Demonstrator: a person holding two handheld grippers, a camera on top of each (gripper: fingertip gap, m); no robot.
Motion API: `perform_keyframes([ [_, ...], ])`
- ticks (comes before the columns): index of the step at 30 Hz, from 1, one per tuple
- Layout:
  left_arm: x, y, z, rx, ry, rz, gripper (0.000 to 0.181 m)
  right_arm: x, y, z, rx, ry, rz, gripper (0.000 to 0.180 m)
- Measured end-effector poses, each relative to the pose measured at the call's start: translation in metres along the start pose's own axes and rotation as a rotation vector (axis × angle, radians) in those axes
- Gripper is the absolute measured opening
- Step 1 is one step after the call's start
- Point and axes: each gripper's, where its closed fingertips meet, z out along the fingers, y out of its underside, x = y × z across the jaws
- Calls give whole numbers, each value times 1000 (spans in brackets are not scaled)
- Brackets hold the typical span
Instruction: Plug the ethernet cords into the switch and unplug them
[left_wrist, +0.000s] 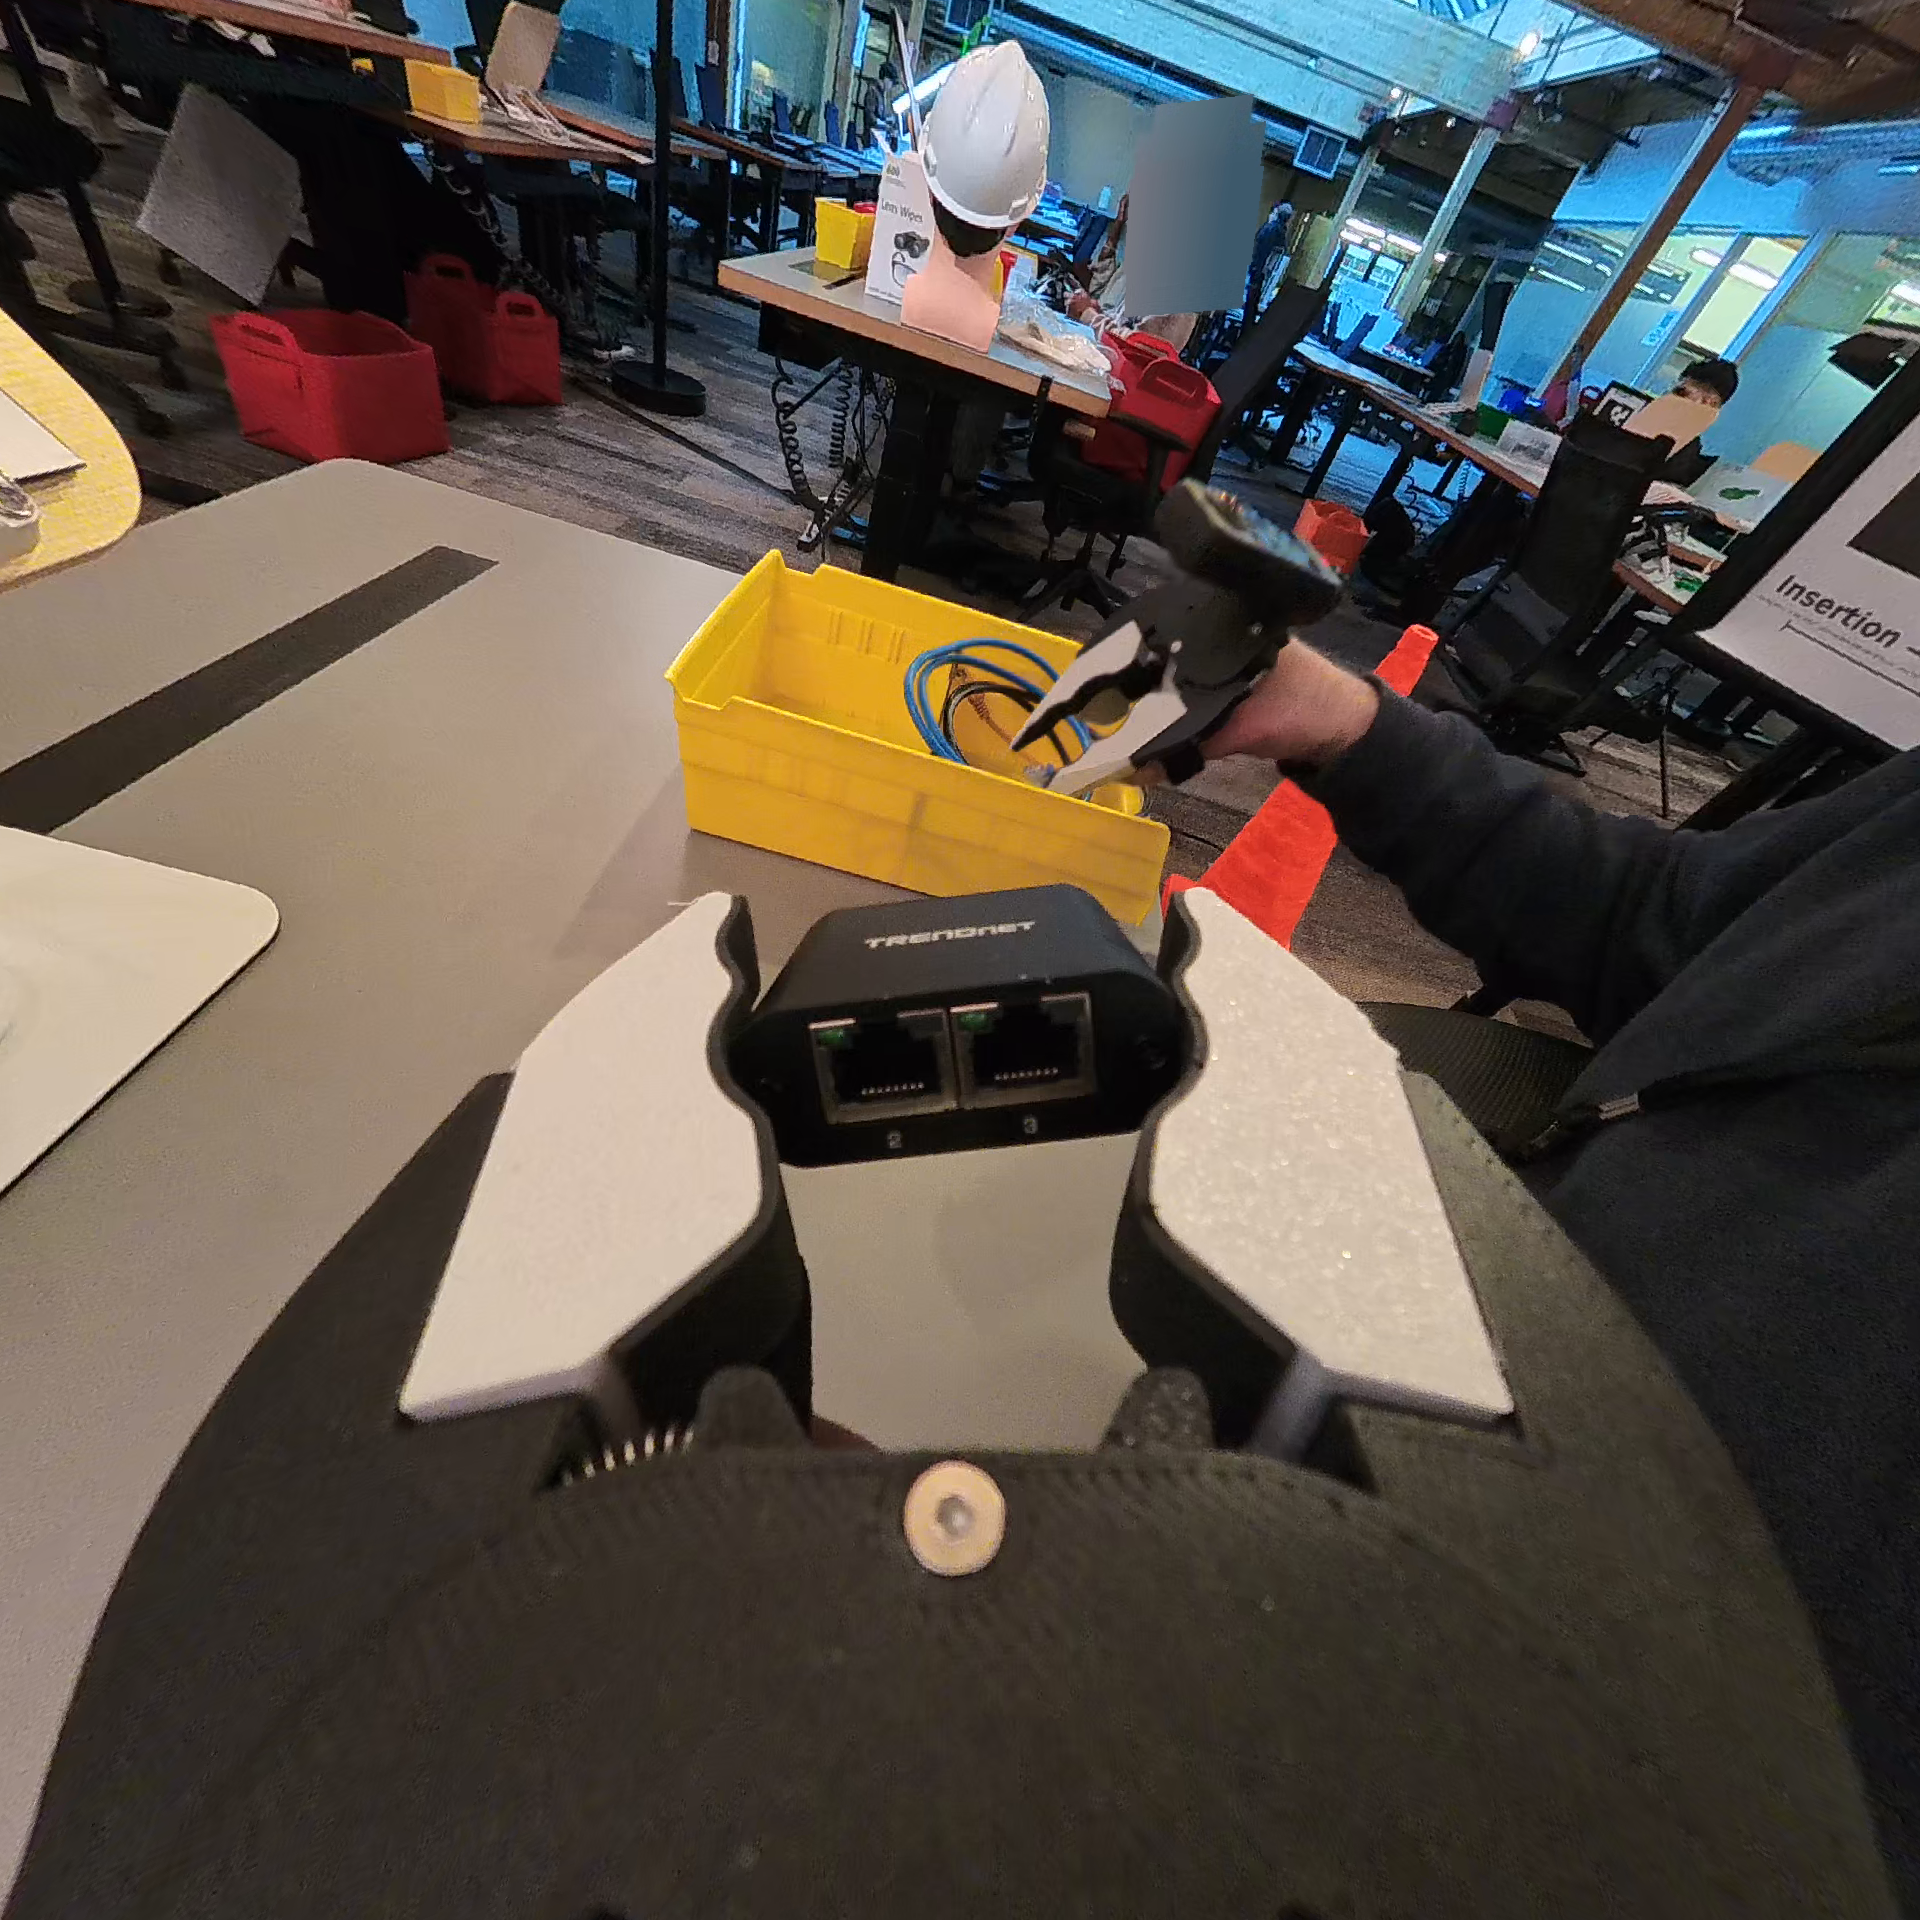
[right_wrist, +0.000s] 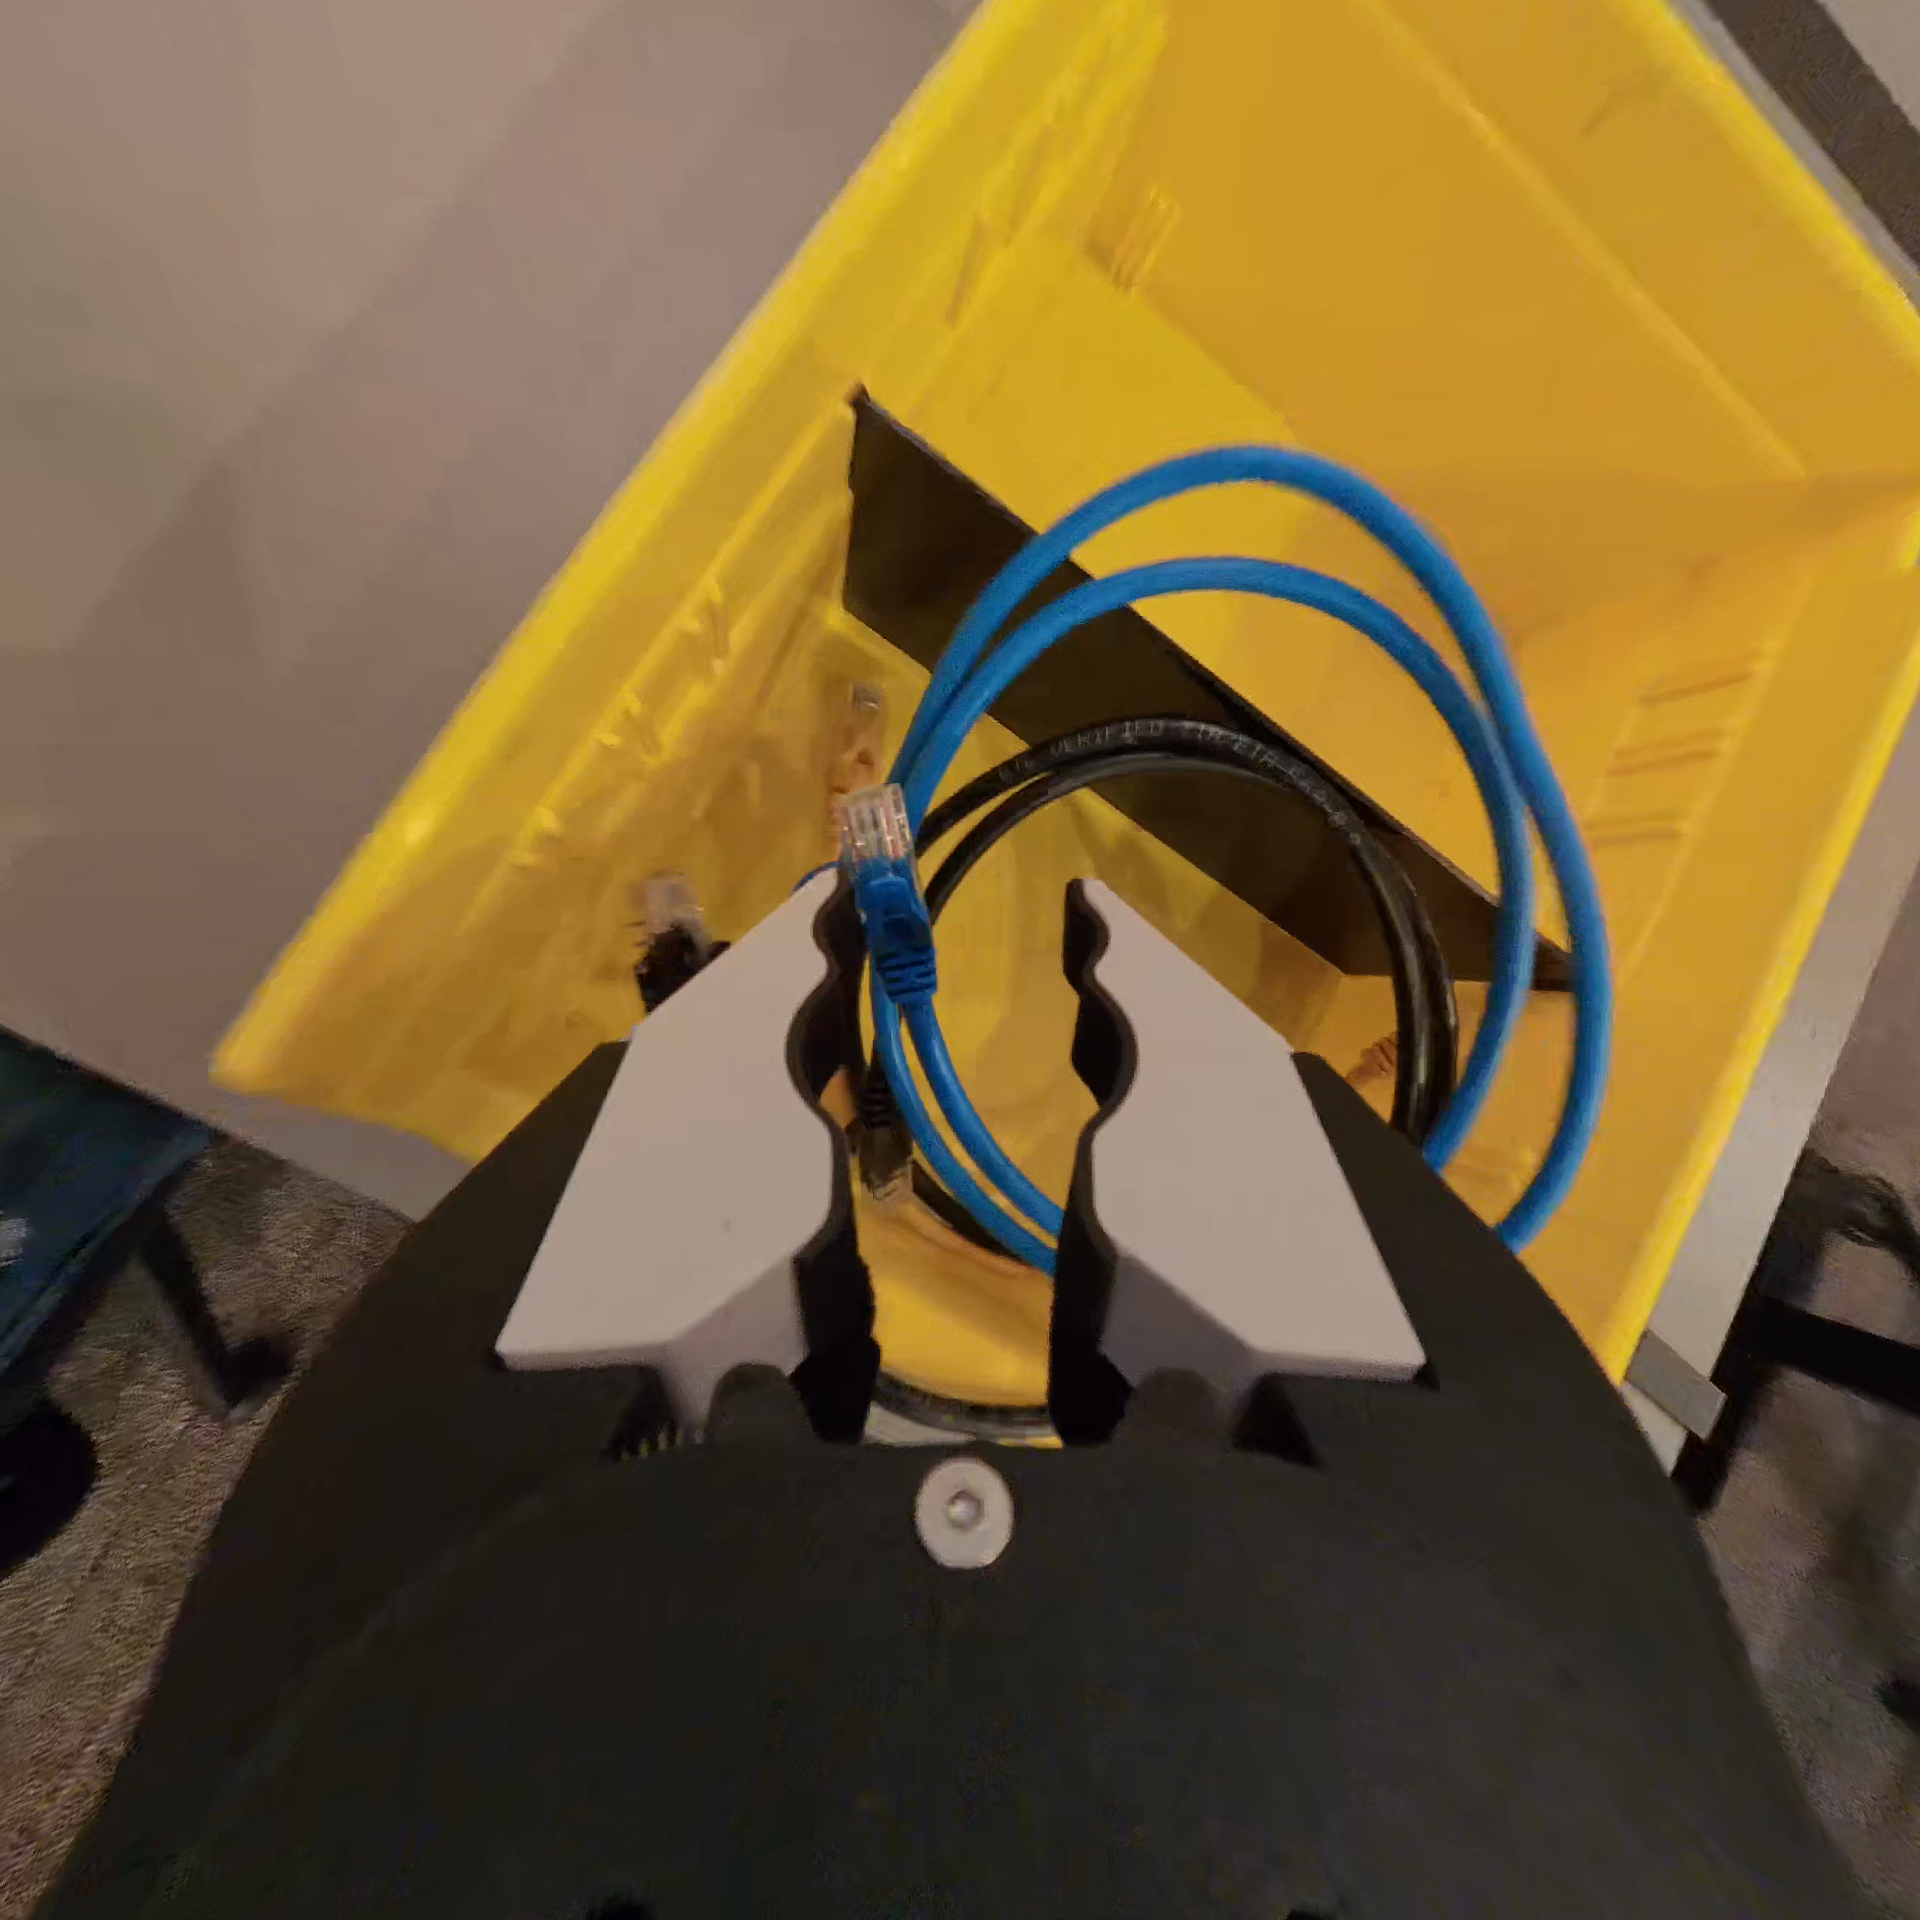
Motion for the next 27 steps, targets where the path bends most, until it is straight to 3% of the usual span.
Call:
perform_keyframes([
  [3,0,1,1,-5,0,-1,74,6,-7,-23,-10,0,-22,61],
  [6,-1,2,2,-5,3,-9,74,7,-12,-46,-27,-17,-61,67],
  [9,1,4,4,-3,11,-17,74,18,-29,-71,11,48,-93,62],
  [11,4,4,7,-4,24,-7,74,10,-79,-95,212,103,-158,48],
  [14,12,6,17,-9,37,35,74,-73,-158,-120,492,-186,-206,47],
  [18,30,10,26,-19,41,141,74,-155,-219,-106,589,-448,-267,55],
  [19,35,12,28,-27,51,159,74,-163,-233,-101,636,-437,-300,51],
  [23,49,9,31,8,130,80,74,-186,-262,-91,779,-126,-664,63],
  [27,56,5,33,75,240,-56,74,-214,-269,-86,798,125,-998,62],
])
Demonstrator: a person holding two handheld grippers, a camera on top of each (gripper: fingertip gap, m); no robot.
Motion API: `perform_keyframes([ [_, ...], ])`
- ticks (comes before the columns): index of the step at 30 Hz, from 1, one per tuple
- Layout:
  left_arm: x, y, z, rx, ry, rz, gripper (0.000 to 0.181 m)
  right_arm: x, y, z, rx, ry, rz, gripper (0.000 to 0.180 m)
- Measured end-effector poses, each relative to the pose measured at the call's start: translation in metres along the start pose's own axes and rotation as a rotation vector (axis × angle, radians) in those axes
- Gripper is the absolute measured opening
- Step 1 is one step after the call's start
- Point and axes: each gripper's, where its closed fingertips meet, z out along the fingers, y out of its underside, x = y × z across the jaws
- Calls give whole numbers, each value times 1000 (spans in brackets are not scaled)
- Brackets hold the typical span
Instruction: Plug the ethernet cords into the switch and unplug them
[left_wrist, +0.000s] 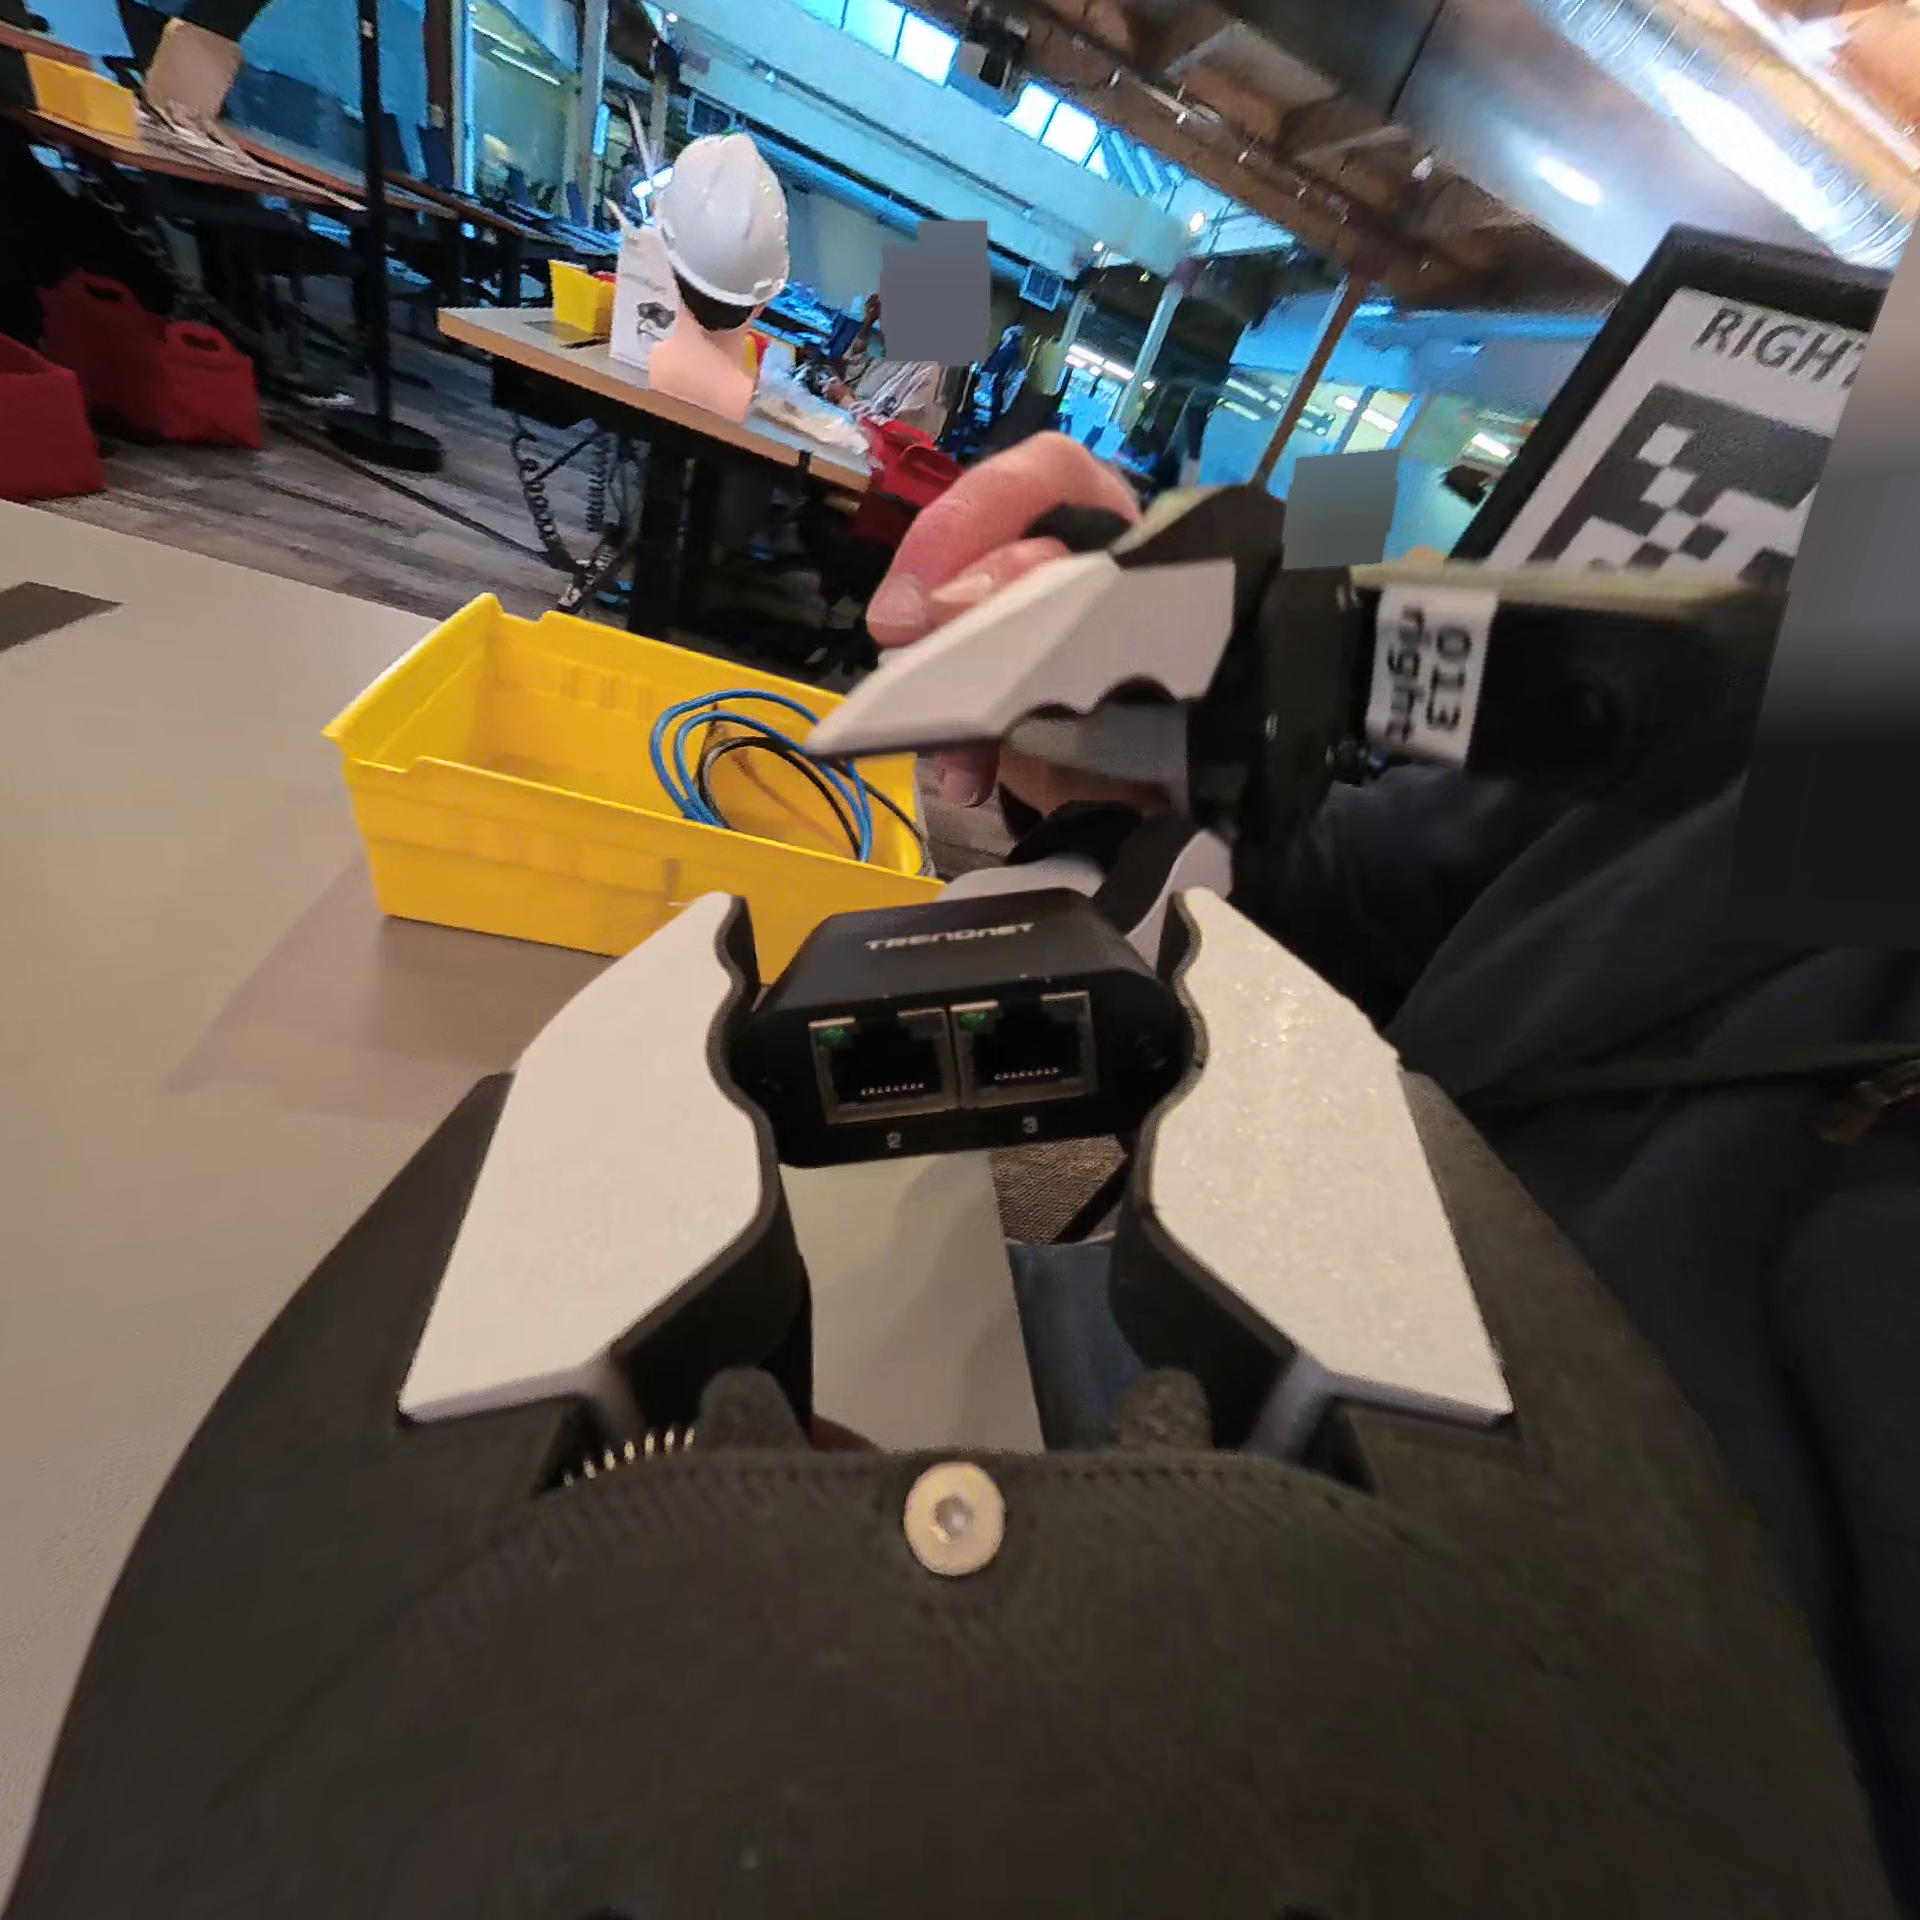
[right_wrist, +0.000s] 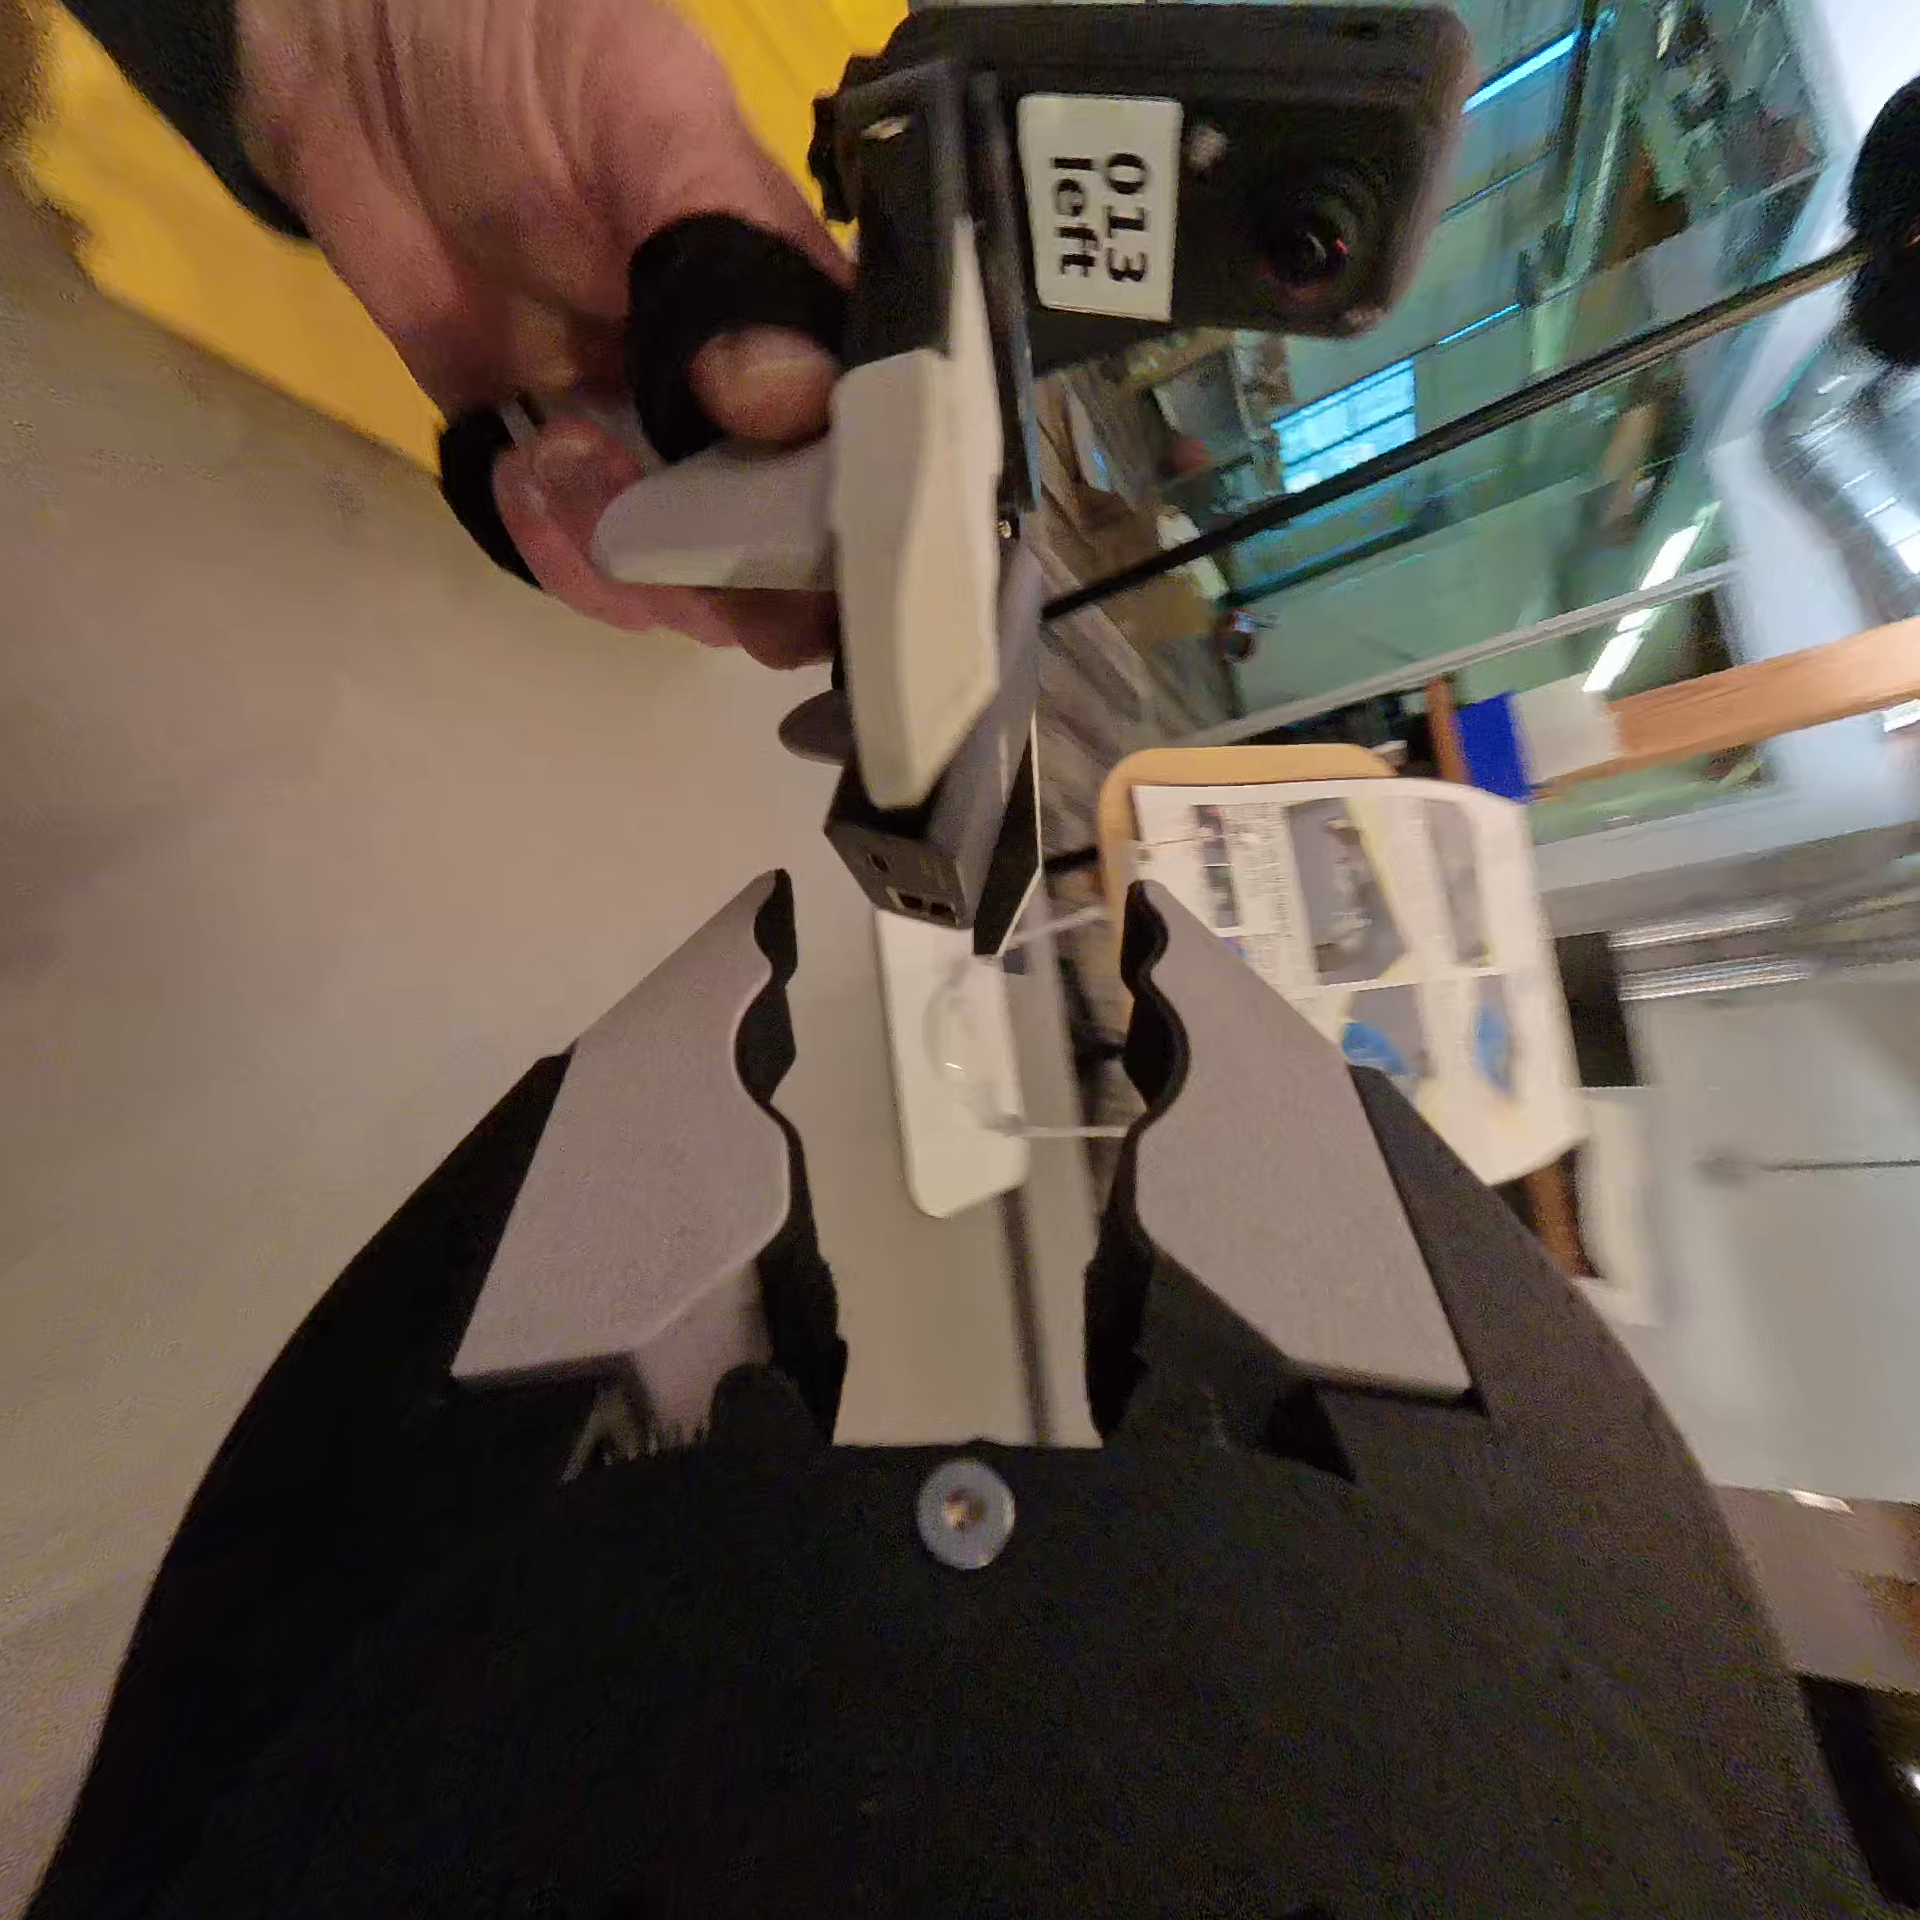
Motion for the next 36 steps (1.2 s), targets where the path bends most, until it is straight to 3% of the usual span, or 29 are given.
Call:
perform_keyframes([
  [4,7,3,5,18,34,-1,74,-5,-16,9,-4,114,-226,28],
  [10,-1,-1,2,-28,-49,78,76,12,0,-1,-54,66,-152,22],
  [13,-17,-12,-18,-33,-193,172,84,40,56,-16,-232,28,-85,22],
  [18,-16,-43,-61,11,-273,256,50,68,202,-56,-666,-101,47,22],
  [23,-19,-55,-90,-39,-408,325,38,25,318,-87,-970,-397,199,22],
  [31,-33,-28,-116,-153,-554,327,39,-35,411,-85,-1188,-585,227,23],
  [36,-43,-20,-125,-186,-590,318,40,-57,439,-80,-1255,-653,200,22],
])
